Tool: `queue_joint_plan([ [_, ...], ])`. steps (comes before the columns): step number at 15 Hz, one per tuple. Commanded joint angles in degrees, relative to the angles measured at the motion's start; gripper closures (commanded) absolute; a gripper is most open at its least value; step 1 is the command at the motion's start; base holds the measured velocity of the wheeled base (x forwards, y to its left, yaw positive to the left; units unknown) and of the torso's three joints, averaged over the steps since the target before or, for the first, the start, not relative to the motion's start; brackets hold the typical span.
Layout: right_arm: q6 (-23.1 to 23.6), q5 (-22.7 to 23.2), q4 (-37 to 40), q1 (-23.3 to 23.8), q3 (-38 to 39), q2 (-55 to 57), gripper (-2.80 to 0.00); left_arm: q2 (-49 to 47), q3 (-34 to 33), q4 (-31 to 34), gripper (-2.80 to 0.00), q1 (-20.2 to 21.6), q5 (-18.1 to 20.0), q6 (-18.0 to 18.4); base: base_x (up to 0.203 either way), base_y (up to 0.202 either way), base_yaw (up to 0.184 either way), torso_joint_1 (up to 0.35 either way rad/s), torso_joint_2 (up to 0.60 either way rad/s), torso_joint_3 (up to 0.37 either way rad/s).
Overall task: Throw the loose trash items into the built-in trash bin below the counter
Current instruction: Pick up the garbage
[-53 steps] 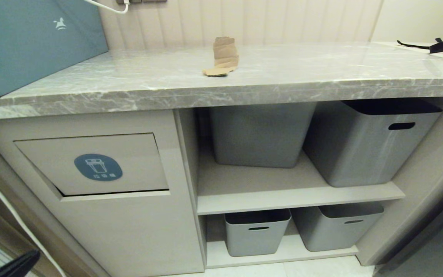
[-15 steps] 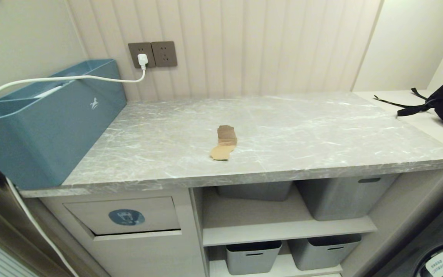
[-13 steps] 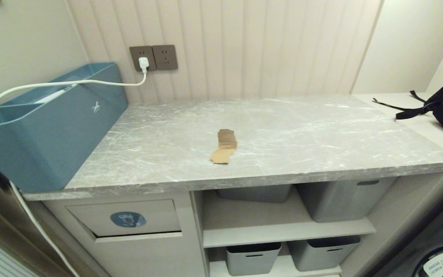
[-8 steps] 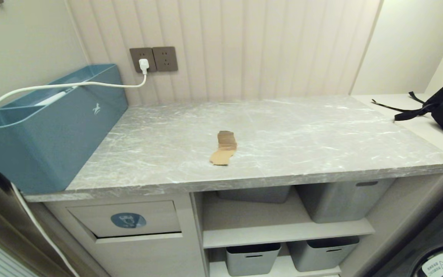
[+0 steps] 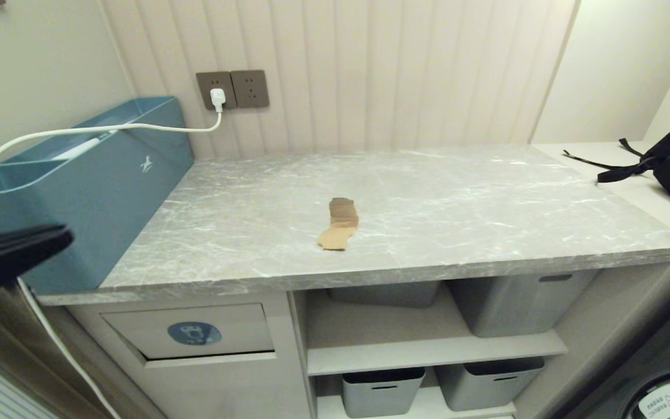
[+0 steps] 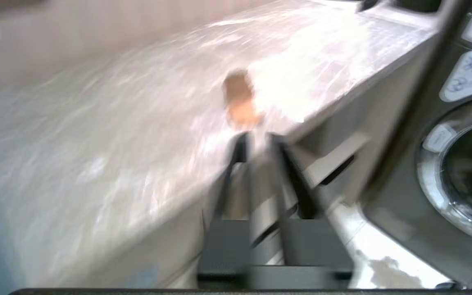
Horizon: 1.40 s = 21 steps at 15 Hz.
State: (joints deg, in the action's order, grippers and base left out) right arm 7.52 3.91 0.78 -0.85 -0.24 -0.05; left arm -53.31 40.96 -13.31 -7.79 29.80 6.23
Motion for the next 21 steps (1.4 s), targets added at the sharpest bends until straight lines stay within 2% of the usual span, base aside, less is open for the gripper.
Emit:
queue_joint_plan([
  [1, 0.12, 0.04, 0.01, -0.03, -0.02, 0.05, 0.00, -21.77, 9.72, -2.29, -2.80, -6.37, 0.14, 0.16, 0.000, 0.000, 0.000, 0.000, 0.00, 0.000],
  [3, 0.04, 0.04, 0.01, -0.03, -0.02, 0.05, 0.00, -33.94, 17.82, -6.14, -2.80, -11.57, -1.35, 0.58, 0.000, 0.000, 0.000, 0.000, 0.00, 0.000],
  [5, 0.12, 0.04, 0.01, -0.03, -0.02, 0.05, 0.00, -44.11, 24.26, -11.62, -2.80, -14.58, -2.86, 0.95, 0.000, 0.000, 0.000, 0.000, 0.00, 0.000],
  [10, 0.04, 0.04, 0.01, -0.03, -0.02, 0.05, 0.00, -60.58, 34.35, -22.44, -2.80, -16.95, -4.18, 4.24, 0.000, 0.000, 0.000, 0.000, 0.00, 0.000],
  [17, 0.04, 0.04, 0.01, -0.03, -0.02, 0.05, 0.00, -71.09, 42.12, -24.69, -2.80, -17.28, -4.27, 4.52, 0.000, 0.000, 0.000, 0.000, 0.00, 0.000],
  [19, 0.06, 0.04, 0.01, -0.03, -0.02, 0.05, 0.00, -73.17, 46.83, -23.67, -2.80, -18.14, -4.23, 4.28, 0.000, 0.000, 0.000, 0.000, 0.00, 0.000],
  [21, 0.10, 0.04, 0.01, -0.03, -0.02, 0.05, 0.00, -75.51, 52.18, -20.00, -2.80, -18.35, -4.25, 4.24, 0.000, 0.000, 0.000, 0.000, 0.00, 0.000],
])
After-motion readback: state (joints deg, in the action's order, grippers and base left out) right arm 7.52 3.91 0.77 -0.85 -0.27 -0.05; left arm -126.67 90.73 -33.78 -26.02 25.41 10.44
